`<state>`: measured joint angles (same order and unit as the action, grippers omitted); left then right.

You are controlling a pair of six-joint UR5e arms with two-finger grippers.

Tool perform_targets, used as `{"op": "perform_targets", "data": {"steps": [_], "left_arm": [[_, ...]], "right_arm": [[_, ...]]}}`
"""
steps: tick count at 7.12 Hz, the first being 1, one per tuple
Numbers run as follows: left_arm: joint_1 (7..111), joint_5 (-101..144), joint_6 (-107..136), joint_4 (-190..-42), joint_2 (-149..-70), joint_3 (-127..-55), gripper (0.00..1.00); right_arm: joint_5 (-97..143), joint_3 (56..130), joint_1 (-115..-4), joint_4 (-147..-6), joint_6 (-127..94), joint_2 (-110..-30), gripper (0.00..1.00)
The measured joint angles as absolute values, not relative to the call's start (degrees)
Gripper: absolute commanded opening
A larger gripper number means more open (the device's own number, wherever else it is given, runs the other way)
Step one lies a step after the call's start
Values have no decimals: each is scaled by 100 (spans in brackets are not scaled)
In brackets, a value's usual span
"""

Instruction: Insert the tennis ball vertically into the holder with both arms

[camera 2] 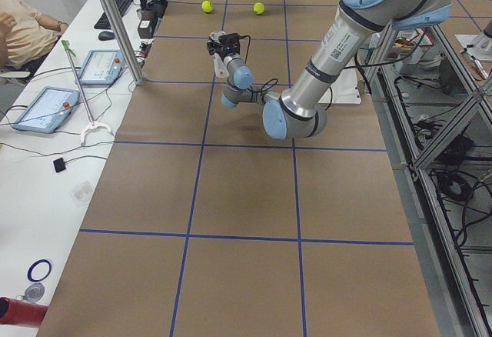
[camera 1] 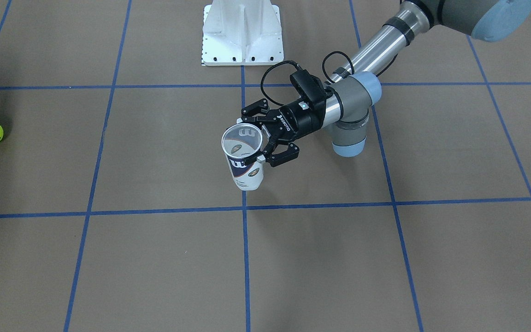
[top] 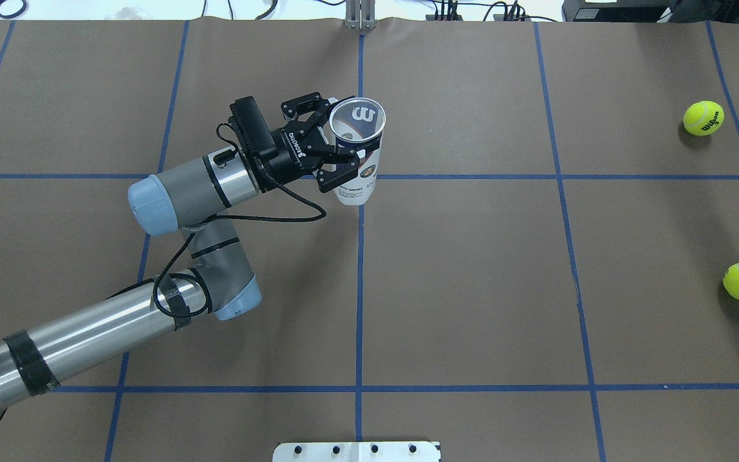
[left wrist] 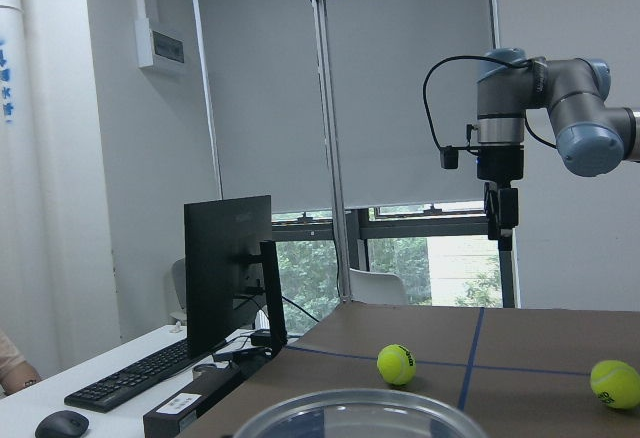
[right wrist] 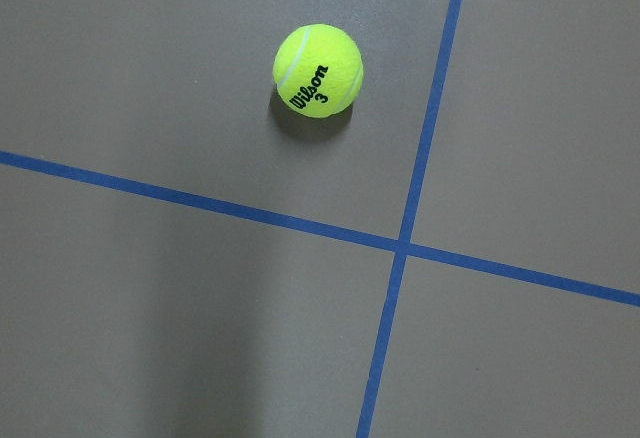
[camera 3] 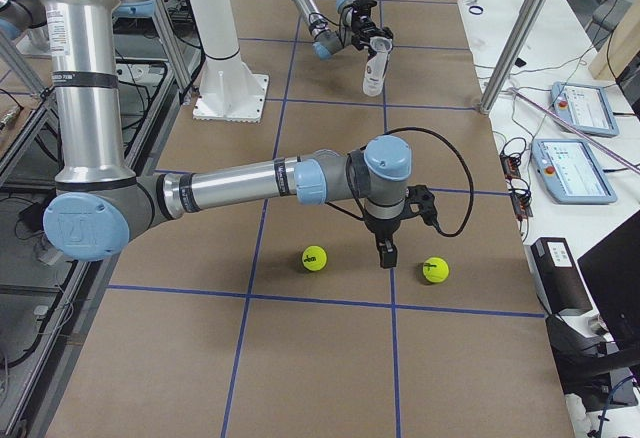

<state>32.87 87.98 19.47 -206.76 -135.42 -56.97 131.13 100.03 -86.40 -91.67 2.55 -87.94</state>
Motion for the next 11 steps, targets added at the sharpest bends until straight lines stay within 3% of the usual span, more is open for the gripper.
{"op": "perform_targets", "data": {"steps": [2, 3, 4, 11], "left_arm": [[3246, 8799, 1966, -20610, -13528, -5481, 59], [3213, 8808, 1970, -20589, -13520, -5445, 82], [3166, 8813, 1977, -20582, -13516, -5456, 96], [3127, 8818, 1959, -20626, -13362, -5557, 99]], "right_arm": [[13113, 9994, -8640, -9167, 255, -8790, 100], [13113, 9989, -8640, -9167, 255, -8790, 100], [13113, 9984, -8640, -9169, 255, -8790, 100], [13113, 9993, -8640, -9167, 255, -8802, 100]]}}
